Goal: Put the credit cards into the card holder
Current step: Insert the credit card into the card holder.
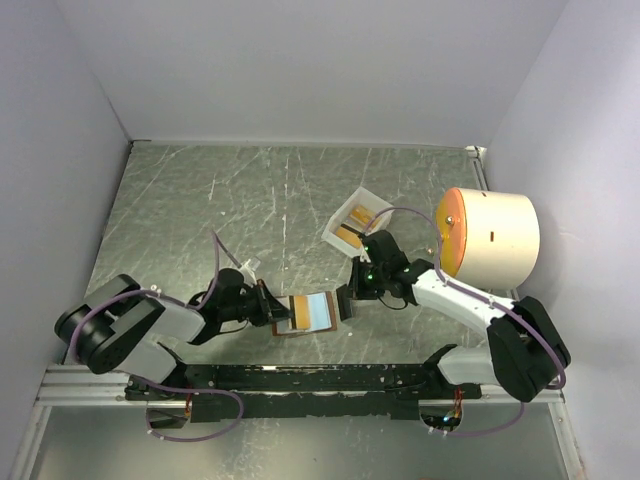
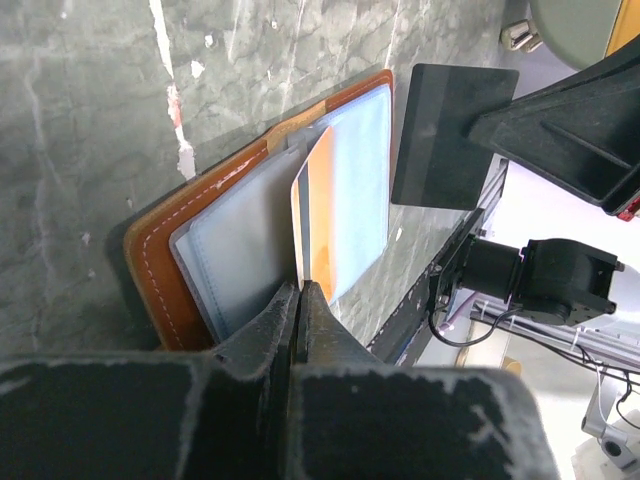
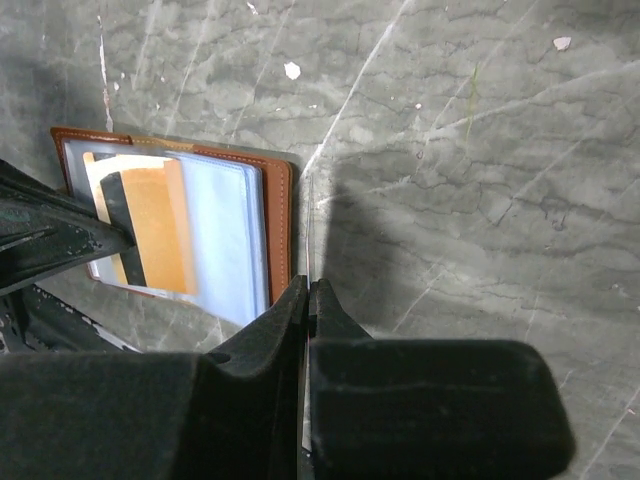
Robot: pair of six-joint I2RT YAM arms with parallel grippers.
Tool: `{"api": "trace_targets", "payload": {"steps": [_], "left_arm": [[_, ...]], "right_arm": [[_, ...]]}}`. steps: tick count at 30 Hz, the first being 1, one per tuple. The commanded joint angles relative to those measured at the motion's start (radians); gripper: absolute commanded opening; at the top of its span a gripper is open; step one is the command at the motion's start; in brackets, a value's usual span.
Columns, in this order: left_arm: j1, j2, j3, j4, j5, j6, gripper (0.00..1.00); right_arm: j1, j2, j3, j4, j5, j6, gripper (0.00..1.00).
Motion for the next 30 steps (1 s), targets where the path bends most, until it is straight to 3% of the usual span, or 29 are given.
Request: {"api": "trace_targets", "payload": {"steps": [1,7,16,18,25,30], "left_arm": [[-0.004,0.050,0.018,-0.020,0.028,0.032,0.07],[-0.012,0.104,0.024,0.079,0.075,-0.010,0.07],[-0.034,0.194,0.022,0.224,0.058,-0.074,0.07],[-0.035,0.184,0.037,0.172,0.053,-0.055,0.10],[-0.047,0.015,0.086,-0.129,-0.053,0.028,0.42],[-0.050,-0.096,0.171,-0.395,-0.173,0.106,0.50]], "right_arm": [[-0.004,0.019,0.015,-0.016,0.017,-0.022,0.00],[0.007,0.052,-0.036,0.089,-0.095,0.039,0.00],[0.015,0.040,-0.087,0.145,-0.100,0.103,0.00],[0.015,0.037,-0.094,0.144,-0.090,0.105,0.00],[0.016,0.013,-0.052,0.062,-0.009,0.059,0.00],[0.012,-0.011,0.012,-0.038,0.083,0.007,0.00]]}}
